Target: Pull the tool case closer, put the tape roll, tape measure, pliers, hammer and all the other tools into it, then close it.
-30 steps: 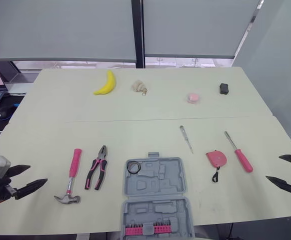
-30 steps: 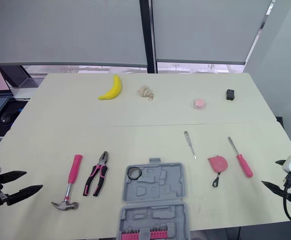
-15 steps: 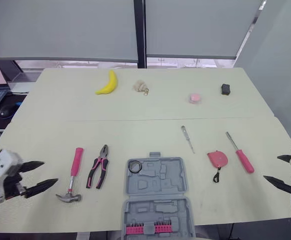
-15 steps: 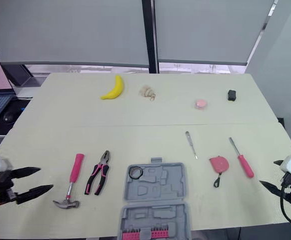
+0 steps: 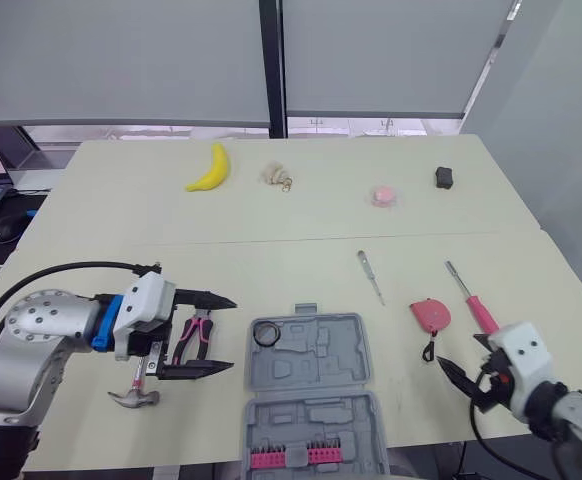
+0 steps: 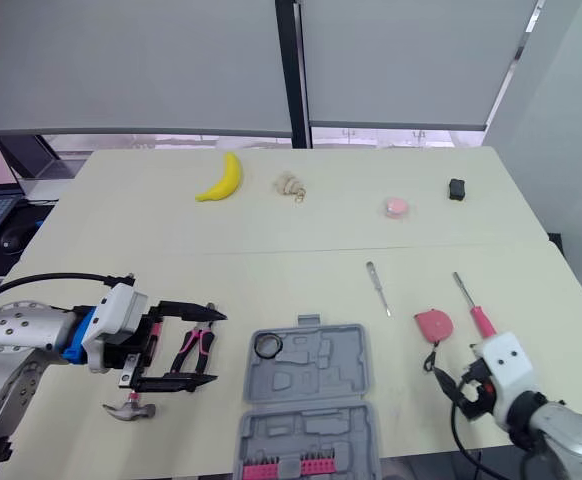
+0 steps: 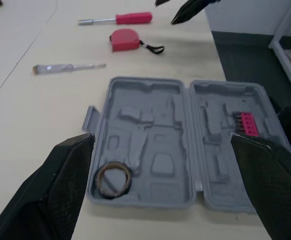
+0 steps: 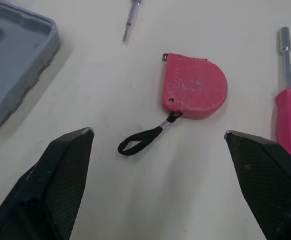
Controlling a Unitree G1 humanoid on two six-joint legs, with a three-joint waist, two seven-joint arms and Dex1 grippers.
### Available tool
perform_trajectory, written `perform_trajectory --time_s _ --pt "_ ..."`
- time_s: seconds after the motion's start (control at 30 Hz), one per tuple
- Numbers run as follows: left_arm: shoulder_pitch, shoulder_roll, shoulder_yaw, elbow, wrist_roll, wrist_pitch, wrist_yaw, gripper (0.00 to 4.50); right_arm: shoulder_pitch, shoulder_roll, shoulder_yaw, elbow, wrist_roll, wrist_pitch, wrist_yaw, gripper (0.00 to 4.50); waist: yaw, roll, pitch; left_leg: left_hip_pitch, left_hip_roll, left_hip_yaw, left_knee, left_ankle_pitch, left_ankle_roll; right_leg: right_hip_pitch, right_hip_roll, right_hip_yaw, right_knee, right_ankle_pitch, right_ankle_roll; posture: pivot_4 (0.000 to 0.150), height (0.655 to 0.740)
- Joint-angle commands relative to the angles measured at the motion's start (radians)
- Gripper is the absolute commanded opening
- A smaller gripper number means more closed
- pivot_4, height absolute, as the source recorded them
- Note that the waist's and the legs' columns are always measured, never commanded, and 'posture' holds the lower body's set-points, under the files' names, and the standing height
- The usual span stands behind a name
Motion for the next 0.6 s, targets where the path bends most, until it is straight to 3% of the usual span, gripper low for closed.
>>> perform_trajectory --time_s 0.03,0.4,0.5,0.6 --pt "-0.038 -0.016 -0.032 -0.043 -0.037 0.008 -0.018 4.50 -0.053 0.065 0.053 0.006 -0.047 0.053 -0.137 4.46 0.000 0.000 0.000 0.000 0.000 0.000 0.000 0.000 0.000 0.000 0.001 0.000 0.000 0.000 0.000 0.150 0.7274" --pt "-0.031 -0.054 -0.075 -0.072 -0.037 -0.022 -0.024 4.50 -0.165 0.170 0.108 0.193 -0.088 0.073 -0.290 4.46 -0.001 0.001 0.000 -0.002 0.001 -0.001 -0.002 0.000 0.000 -0.003 0.006 0.000 0.000 0.001 -0.005 0.150 0.7274" --pt "-0.016 -0.055 -0.076 -0.069 -0.028 -0.037 -0.025 4.50 -0.188 0.173 0.121 0.233 -0.091 0.048 -0.300 3.86 -0.001 0.000 0.000 -0.002 0.002 -0.001 -0.001 0.000 0.000 -0.003 0.006 0.000 0.000 0.001 -0.005 0.150 0.7274" --pt "-0.012 -0.055 -0.077 -0.067 -0.022 -0.043 -0.023 4.50 -0.205 0.169 0.132 0.261 -0.090 0.034 -0.299 2.83 0.000 0.000 0.000 -0.002 0.002 -0.001 0.000 0.000 0.000 -0.002 0.006 0.001 0.000 0.002 -0.005 0.150 0.7274"
